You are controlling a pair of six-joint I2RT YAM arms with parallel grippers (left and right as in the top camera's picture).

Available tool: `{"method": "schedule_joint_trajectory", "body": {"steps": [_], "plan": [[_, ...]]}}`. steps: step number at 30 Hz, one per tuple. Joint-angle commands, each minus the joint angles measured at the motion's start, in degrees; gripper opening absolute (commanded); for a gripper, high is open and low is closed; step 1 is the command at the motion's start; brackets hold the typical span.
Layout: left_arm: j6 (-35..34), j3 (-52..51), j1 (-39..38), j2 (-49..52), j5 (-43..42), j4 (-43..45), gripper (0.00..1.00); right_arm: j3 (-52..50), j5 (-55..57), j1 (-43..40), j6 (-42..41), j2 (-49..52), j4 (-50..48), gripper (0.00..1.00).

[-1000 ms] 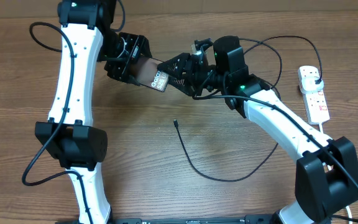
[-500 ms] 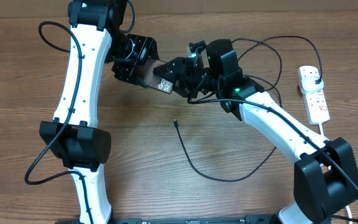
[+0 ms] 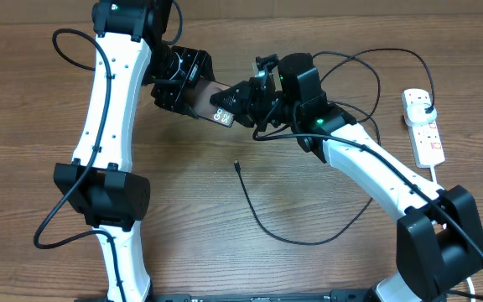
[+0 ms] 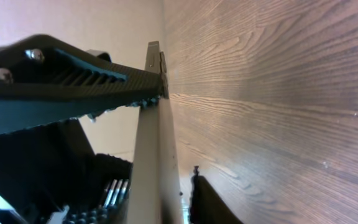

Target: Plug charger to phone and switch on socket

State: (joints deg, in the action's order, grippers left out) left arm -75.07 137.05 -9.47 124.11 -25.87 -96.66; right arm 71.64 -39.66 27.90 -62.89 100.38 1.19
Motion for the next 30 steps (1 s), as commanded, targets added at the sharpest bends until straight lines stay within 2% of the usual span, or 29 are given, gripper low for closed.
{"method": "schedule_joint_trajectory", "body": {"steps": [1,7,14,16,21,23,24,25,30], "plan": [[-0.8,0.3,-0.3,-2.0,-0.8,-0.1,0.09,1.2,0.6,0.2,0.3,-0.1,0.2,0.16],[-0.8,0.3,-0.3,-2.0,-0.8,-0.1,0.11,1.2,0.5,0.2,-1.5,-0.1,0.1,0.04],[-0.8,0.3,-0.3,-2.0,-0.8,-0.1,0.19,1.2,-1.6,0.2,-2.2,-0.1,-1.6,0.04],[-0.8,0.3,-0.3,-2.0,-0.8,-0.1,0.25,1.2,-2.0,0.2,-2.8,-0.1,-2.1,0.04],[-0.8,0.3,-0.3,-2.0,-0.8,-0.1,0.55,1.2,-2.1,0.1,-3.3,-0.1,-2.1,0.04],[-0.8,0.3,-0.3,-2.0,-0.8,-0.1,0.70,1.2,-2.3,0.1,-3.4,-0.1,-2.1,0.04],[-0.8,0.3,-0.3,-2.0,-0.8,-0.1,0.92,1.2,-2.4,0.1,-3.4,-0.1,-2.1,0.04],[-0.8,0.3,-0.3,-2.0,-0.7,-0.1,1.00,1.2,-2.4,0.1,-3.4,-0.1,-2.1,0.04],[-0.8,0.3,-0.3,-2.0,-0.7,-0.1,1.00,1.2,-2.4,0.1,-3.3,-0.1,-2.1,0.04]]}}
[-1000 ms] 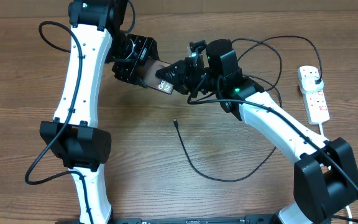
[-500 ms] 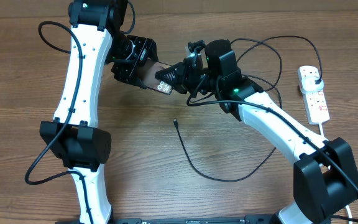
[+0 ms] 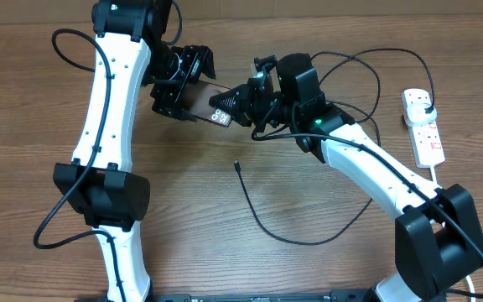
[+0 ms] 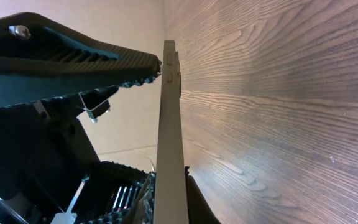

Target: Plug charger to phone and switch on socket

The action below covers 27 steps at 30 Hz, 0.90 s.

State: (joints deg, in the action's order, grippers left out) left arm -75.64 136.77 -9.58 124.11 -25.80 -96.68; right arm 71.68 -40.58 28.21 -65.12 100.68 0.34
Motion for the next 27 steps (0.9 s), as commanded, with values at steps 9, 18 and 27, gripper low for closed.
{"method": "schedule_joint_trajectory", "body": {"steps": [9,18,27], "plan": [[7.4,0.6,-0.1,-2.0,-0.6,1.4,1.00,1.1,-1.5,-3.2,-0.1,-0.4,-1.0,0.04],[36.4,0.6,0.3,-2.0,-0.9,6.5,1.00,1.1,-4.5,-9.4,3.7,-0.6,4.3,0.04],[46.9,0.6,0.3,-2.0,-24.2,17.1,1.00,1.1,-4.2,-17.2,-0.7,-5.7,4.5,0.04]]}}
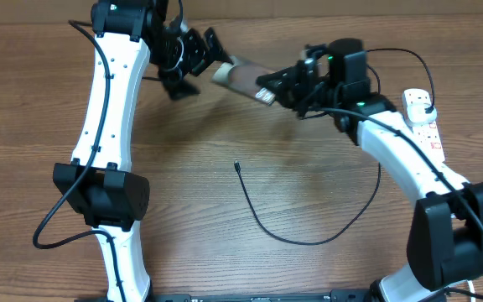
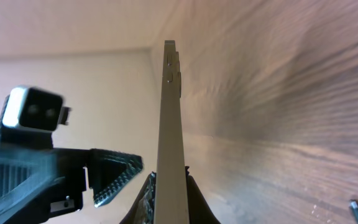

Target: Plug charger to phone and switch on socket

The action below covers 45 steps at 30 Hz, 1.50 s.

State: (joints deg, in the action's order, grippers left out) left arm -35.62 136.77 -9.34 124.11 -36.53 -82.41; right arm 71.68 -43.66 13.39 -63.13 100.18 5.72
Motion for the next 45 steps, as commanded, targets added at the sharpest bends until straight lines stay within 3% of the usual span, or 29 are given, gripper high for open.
{"method": "schedule_joint_trajectory", "body": {"steps": [1,6,10,15,24,35,39,45], "plan": [[6.6,0.6,0.1,-2.0,-17.0,5.3,0.99,1.1,-0.5,-3.1,-4.4,-5.8,-0.9,0.04],[-0.4,0.6,0.2,-2.0,-29.1,15.5,1.00,1.1,2.1,-4.5,-14.1,-6.6,-5.2,0.04],[-7.5,0.6,0.2,-2.0,-34.1,22.4,1.00,1.1,6.3,-3.7,-22.9,-6.6,-16.5,0.04],[-12.6,0.6,0.3,-2.0,-34.2,26.4,0.99,1.1,11.4,-3.0,-29.9,-6.6,-25.9,0.04],[-27.2,0.6,0.2,-2.0,-27.2,39.1,0.80,1.1,22.6,2.0,-41.7,-6.6,-27.6,0.04],[-28.0,0.6,-1.2,-2.0,-23.0,38.9,0.63,1.2,25.8,5.7,-41.8,-6.6,-31.3,0.04],[-28.3,0.6,-1.2,-2.0,-18.5,38.6,0.48,1.2,24.5,5.7,-41.8,-6.6,-30.7,0.04],[-28.3,0.6,-1.2,-2.0,-15.7,37.7,0.33,1.2,24.5,5.7,-41.8,-6.6,-30.5,0.04]]}}
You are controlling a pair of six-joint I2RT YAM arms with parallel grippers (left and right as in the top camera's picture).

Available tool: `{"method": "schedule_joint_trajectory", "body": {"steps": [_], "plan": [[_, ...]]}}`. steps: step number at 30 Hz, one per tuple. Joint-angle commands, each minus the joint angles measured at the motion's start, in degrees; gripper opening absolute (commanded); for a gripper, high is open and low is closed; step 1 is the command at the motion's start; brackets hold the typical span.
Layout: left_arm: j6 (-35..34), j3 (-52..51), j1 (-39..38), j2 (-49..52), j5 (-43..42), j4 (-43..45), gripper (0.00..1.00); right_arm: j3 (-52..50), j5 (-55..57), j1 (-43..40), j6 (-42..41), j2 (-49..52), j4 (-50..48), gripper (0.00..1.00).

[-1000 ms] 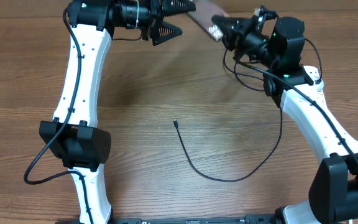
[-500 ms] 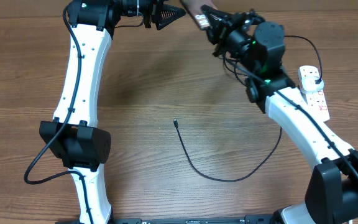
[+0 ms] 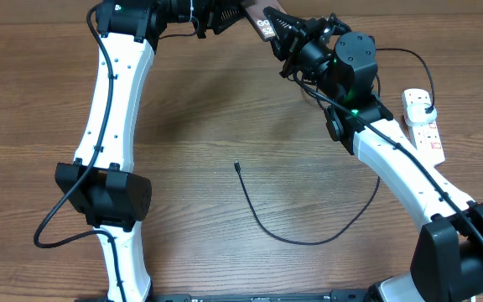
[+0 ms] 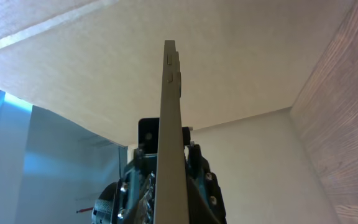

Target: Plug charger to phone and switch on socket

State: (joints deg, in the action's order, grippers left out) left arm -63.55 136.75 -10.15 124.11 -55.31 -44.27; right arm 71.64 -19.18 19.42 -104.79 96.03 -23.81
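My right gripper (image 3: 280,30) is shut on the phone (image 3: 261,17), held high at the back edge of the overhead view. In the right wrist view the phone (image 4: 171,106) shows edge-on, pointing up at wall and ceiling, with my right gripper (image 4: 171,216) clamped on its lower end. My left gripper (image 3: 219,12) sits right at the phone's far end; its dark body (image 4: 143,143) shows behind the phone, and its jaw state is unclear. The black charger cable (image 3: 292,237) lies on the table with its plug tip (image 3: 236,165) free.
A white power strip (image 3: 426,130) lies at the right edge with a white plug (image 3: 422,102) in its far end. The cable loops from there across the wooden table (image 3: 183,210). Both arm bases stand at the front edge.
My right gripper has carried the phone from above the back of the table up to the far edge of view. My left gripper, then apart and open, is now close to the phone's far end.
Both grippers held the phone over the table's middle back. Then my left gripper opened while the right kept hold. The right then held the phone further back and right, left gripper apart. Now the phone is raised at the back edge. The cable has not moved.
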Motion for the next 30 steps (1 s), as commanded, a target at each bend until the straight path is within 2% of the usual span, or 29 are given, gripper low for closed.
{"method": "schedule_joint_trajectory", "body": {"steps": [1,5,9,16,24,27,30], "plan": [[-0.4,0.6,-0.4,-2.0,3.4,-0.6,0.31,1.2,0.0,-0.3,-0.2,-2.5,-0.9,0.04],[-0.8,0.6,-0.4,-2.0,3.5,-0.7,0.21,1.2,0.0,-0.3,-0.2,-2.5,-0.9,0.04],[-1.0,0.6,-0.4,-2.0,3.4,-0.9,0.06,1.2,0.0,-0.3,-0.2,-2.5,-0.9,0.04],[-1.2,0.6,-0.4,-2.0,3.5,-0.9,0.04,1.2,0.0,0.0,-0.2,-2.5,-1.0,0.04],[1.1,0.6,0.1,-2.0,3.8,-1.0,0.04,1.2,-0.4,0.0,-0.2,-2.5,-0.9,0.44],[4.5,0.6,0.8,-2.0,4.9,-3.0,0.04,1.2,-1.2,0.0,-0.2,-2.5,-0.4,0.53],[8.7,0.6,1.7,-2.0,6.2,-6.4,0.04,1.2,-2.4,0.0,1.0,-2.5,2.0,0.57]]}}
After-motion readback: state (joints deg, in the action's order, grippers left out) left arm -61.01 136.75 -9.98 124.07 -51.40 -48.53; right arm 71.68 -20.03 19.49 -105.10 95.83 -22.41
